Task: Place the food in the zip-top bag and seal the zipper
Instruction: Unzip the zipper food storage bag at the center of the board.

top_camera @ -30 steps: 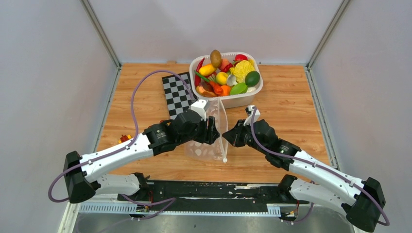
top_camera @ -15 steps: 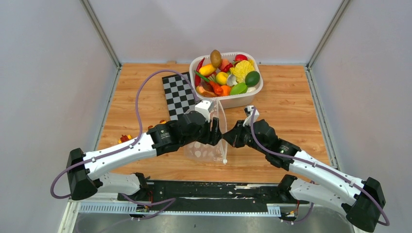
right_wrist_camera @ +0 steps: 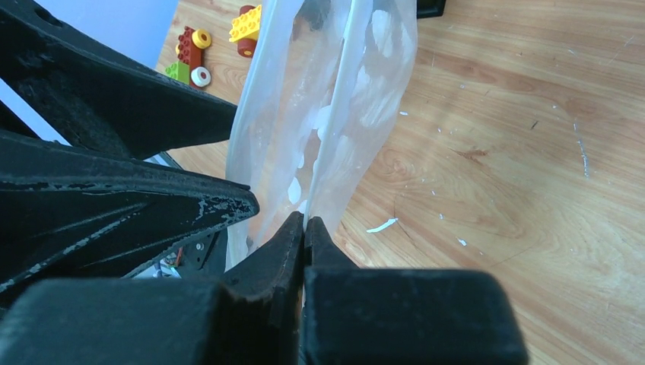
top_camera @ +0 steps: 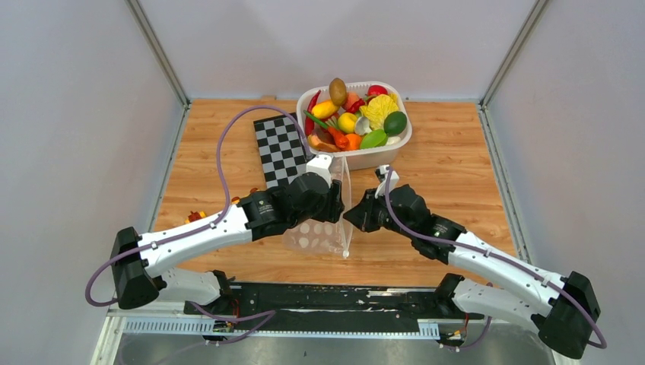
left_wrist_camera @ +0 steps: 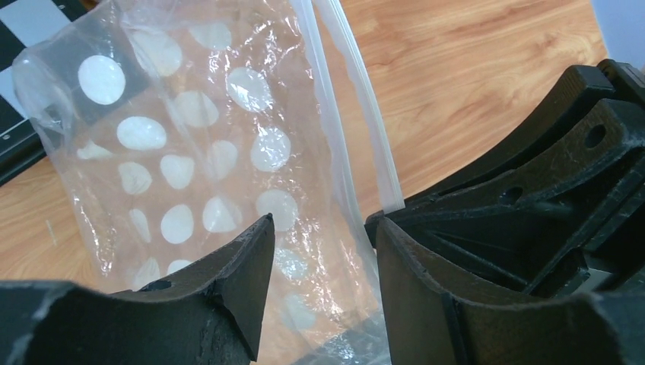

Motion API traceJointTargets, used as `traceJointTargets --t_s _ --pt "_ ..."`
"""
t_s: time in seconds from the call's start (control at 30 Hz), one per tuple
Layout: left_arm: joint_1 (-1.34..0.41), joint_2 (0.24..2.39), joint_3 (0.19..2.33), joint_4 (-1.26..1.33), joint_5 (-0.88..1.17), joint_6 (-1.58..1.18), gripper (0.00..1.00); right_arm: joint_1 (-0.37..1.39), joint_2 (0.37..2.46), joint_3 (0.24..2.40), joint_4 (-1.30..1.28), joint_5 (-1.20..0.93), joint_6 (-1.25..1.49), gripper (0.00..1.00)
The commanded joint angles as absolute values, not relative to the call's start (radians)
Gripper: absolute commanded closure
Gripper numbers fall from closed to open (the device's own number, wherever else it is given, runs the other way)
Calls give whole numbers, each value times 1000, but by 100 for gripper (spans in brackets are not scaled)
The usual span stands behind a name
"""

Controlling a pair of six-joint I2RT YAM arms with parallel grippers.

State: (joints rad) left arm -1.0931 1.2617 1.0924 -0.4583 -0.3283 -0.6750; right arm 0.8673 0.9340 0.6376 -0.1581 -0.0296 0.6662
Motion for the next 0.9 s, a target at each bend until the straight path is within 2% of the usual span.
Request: traceJointTargets --t_s 0.0,0.13,0.3,0.87 --pt "-1099 1253 1132 -485 -387 -689 39 879 951 690 -137 -54 633 100" --pt "-1098 1259 1156 -514 -406 -683 30 888 964 698 -130 -65 625 100" --pt "-1099 1282 1183 -522 -388 -675 29 898 970 698 -116 -71 617 100" --pt "-1101 1315 1219 -588 -402 -678 48 900 941 684 -102 -56 608 100"
